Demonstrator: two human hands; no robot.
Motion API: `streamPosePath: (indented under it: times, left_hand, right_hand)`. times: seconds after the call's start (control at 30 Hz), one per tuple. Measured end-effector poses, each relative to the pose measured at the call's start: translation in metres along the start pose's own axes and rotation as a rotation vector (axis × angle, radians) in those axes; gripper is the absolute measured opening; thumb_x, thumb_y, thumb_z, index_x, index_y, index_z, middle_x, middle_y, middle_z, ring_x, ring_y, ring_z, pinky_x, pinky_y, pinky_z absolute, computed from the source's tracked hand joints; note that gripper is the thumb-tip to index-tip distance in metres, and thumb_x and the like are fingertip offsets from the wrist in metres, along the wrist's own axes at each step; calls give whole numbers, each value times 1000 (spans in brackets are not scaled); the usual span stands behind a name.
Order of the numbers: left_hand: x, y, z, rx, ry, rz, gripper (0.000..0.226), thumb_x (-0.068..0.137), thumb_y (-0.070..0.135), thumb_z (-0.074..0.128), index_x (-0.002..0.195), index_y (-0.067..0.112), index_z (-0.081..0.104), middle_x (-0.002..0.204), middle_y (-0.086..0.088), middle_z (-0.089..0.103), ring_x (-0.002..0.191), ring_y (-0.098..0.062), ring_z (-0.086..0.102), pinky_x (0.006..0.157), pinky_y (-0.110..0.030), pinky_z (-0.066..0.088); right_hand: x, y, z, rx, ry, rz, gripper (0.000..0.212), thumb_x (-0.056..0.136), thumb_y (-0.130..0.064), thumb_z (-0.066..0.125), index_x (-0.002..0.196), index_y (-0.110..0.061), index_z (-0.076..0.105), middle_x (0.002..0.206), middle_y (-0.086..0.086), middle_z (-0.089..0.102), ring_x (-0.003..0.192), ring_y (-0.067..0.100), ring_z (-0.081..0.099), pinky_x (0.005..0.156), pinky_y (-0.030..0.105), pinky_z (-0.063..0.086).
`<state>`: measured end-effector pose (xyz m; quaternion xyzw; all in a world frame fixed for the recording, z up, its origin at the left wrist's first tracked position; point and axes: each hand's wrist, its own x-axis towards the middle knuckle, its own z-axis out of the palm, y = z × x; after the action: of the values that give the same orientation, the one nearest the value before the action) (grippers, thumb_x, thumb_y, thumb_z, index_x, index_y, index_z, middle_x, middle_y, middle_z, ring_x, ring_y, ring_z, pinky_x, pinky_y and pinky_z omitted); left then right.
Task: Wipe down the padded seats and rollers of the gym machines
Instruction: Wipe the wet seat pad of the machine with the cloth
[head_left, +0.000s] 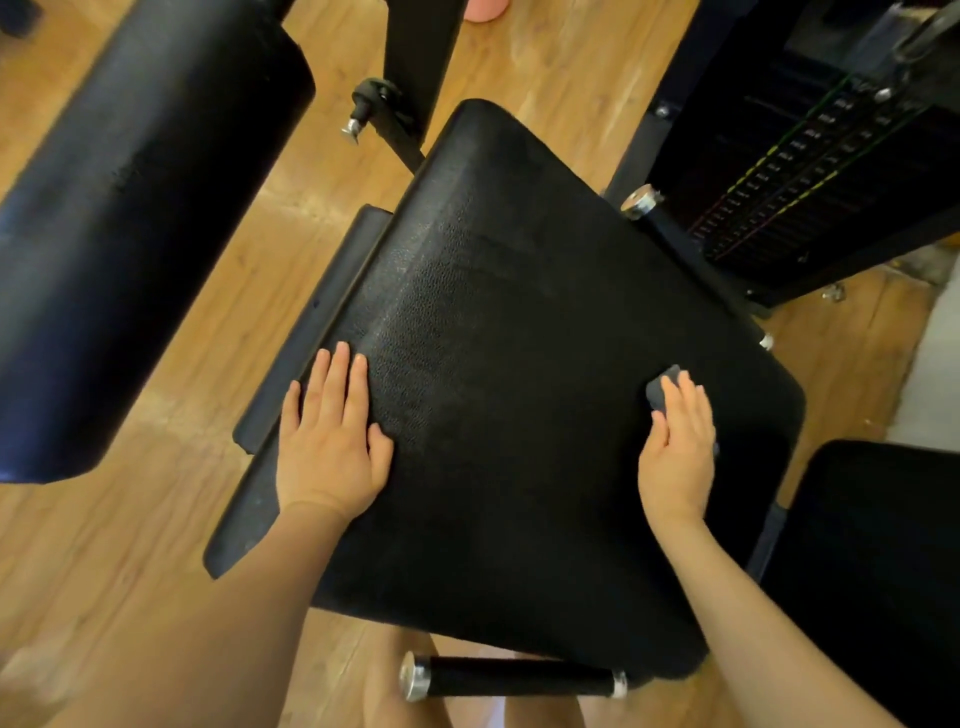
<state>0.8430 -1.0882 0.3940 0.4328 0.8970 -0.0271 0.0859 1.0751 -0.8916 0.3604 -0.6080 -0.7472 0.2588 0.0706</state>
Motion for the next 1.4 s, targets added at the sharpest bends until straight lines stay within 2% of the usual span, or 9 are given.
streamPosePath:
  times: [0.13,0.33,0.47,0.83,1.0,1.1,1.17,1.3,1.4]
  left_hand:
    - [0,0,1,2,-14,-12,68,81,31,30,142,1,35,151,-18,30,140,-31,22,110,-51,19]
    - [-1,0,1,2,-13,-9,68,83,31,28,142,-2,33,150,-21,29,140,-33,22,111,-52,21]
    - [-1,1,-2,1,-9,-20,68,84,31,26,143,-2,32,151,-20,27,141,-31,18,112,-53,22]
    - [0,3,-3,-33,-11,-12,69,81,30,29,140,-5,36,149,-23,31,139,-36,24,111,-53,23]
    - [2,0,-7,-107,-2,2,70,79,32,31,139,-4,36,148,-23,32,138,-36,25,110,-56,25]
    - [19,8,-17,-157,38,27,68,80,32,32,138,-4,36,147,-24,33,137,-38,26,110,-55,25]
    - [43,16,-24,-172,73,37,68,83,31,33,142,-4,31,149,-25,28,139,-37,22,113,-52,21]
    - [103,32,-31,-169,100,78,68,88,29,33,146,-4,20,154,-23,17,144,-34,10,117,-41,7]
    - [132,41,-28,-172,63,90,62,95,23,38,146,-5,17,154,-23,15,144,-34,10,118,-41,8]
  right_hand:
    - [2,-44,16,99,70,152,43,96,-15,40,139,-8,40,151,6,29,142,26,18,114,38,13]
    - [-6,-160,48,-50,-156,-548,48,95,-19,46,142,-12,35,152,5,26,141,28,17,112,43,17]
    - [10,-143,51,-122,-206,-741,52,91,-7,49,141,-12,36,151,5,30,140,27,22,112,41,22]
    - [19,69,-21,-72,35,98,45,96,-3,39,140,-6,37,151,9,29,141,25,21,115,43,20]
    - [29,37,-9,169,231,460,43,96,-3,37,138,-10,43,151,4,30,142,22,19,115,36,15]
    - [45,-9,-2,172,218,662,47,96,-7,37,143,-10,34,154,5,21,142,25,15,113,40,15]
    - [47,-54,8,133,152,589,51,94,-9,41,144,-10,30,155,6,18,141,27,15,111,42,18]
    - [34,-140,39,89,120,41,54,84,-6,54,136,-13,40,148,5,30,134,28,27,106,45,28]
    - [34,-150,44,112,-47,-235,54,92,-7,47,143,-14,32,154,2,22,142,24,14,114,41,12]
